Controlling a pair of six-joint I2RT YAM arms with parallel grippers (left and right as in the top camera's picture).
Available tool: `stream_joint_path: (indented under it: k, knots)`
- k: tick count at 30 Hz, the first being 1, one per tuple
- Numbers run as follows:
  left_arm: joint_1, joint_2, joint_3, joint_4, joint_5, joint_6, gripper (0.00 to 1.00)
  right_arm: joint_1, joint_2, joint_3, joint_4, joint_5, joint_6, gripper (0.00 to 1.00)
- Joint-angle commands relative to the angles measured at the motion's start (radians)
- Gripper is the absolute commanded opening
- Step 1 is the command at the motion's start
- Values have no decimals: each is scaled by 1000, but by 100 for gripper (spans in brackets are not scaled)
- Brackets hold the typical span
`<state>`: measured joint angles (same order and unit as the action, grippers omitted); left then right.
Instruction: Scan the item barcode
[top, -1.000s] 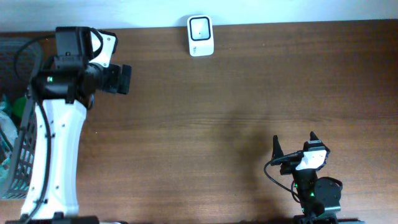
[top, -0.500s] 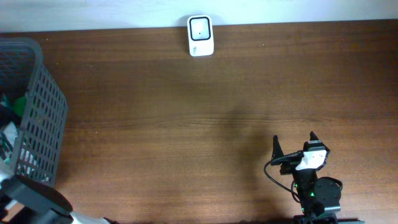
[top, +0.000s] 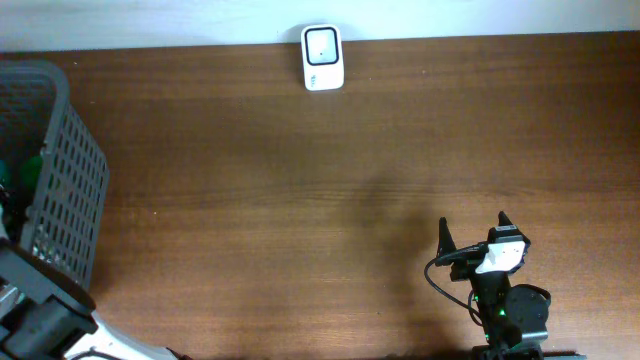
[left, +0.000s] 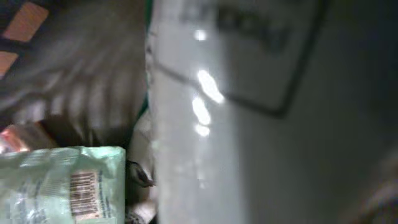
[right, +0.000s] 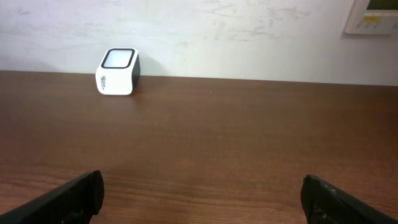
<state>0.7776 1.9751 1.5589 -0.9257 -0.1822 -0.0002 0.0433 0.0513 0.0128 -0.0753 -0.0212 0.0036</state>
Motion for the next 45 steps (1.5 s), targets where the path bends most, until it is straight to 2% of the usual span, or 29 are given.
stream_joint_path:
  k: [1, 3, 7, 10, 13, 14, 17, 19, 22, 25, 30, 33, 35, 38, 39, 41, 42, 45]
  knots:
    - [-3, -8, 214, -131, 21, -53, 0, -5, -4, -7, -3, -5, 0, 98]
    - [-3, -31, 407, -236, 82, -67, 0, -5, -4, -7, -3, -5, 0, 98]
    - [-3, -134, 643, -295, 277, -67, 0, -5, -4, -7, -3, -5, 0, 98]
    - [-5, -207, 650, -280, 302, -67, 0, -5, -4, -7, -3, -5, 0, 98]
    - [-22, -253, 650, -246, 458, -66, 0, -5, -4, -7, -3, -5, 0, 98]
    - [-59, -270, 650, -232, 459, -50, 0, -5, -4, -7, -3, -5, 0, 98]
    - [-335, -342, 650, -186, 418, 57, 0, -5, -4, -7, -3, -5, 0, 98]
    - [-505, -341, 650, -214, 418, 95, 0, -5, -4, -7, -3, -5, 0, 98]
    - [-770, -303, 649, -274, 354, 122, 0, -5, -4, -7, -3, -5, 0, 98]
    - [-971, -196, 649, -346, 349, 224, 0, -5, -4, -7, -3, -5, 0, 98]
    - [-1152, 98, 649, -426, 338, 241, 0, -5, -4, -7, -3, -5, 0, 98]
    - [-1282, 254, 649, -424, 198, 240, 0, -5, -4, -7, -3, -5, 0, 98]
    - [-1360, 317, 649, -422, 148, 233, 0, -5, -4, -7, -3, -5, 0, 98]
    - [-1416, 366, 649, -419, 148, 233, 0, -5, -4, -7, -3, -5, 0, 98]
    - [-1430, 386, 649, -418, 148, 233, 8, -5, -4, -7, -3, -5, 0, 98]
    - [-1438, 396, 649, -414, 148, 233, 35, -5, -4, -7, -3, -5, 0, 98]
    - [-1438, 396, 649, -406, 148, 233, 41, -5, -4, -7, -3, -5, 0, 98]
    - [-1432, 388, 679, -397, 137, 212, 43, -5, -4, -7, -3, -5, 0, 98]
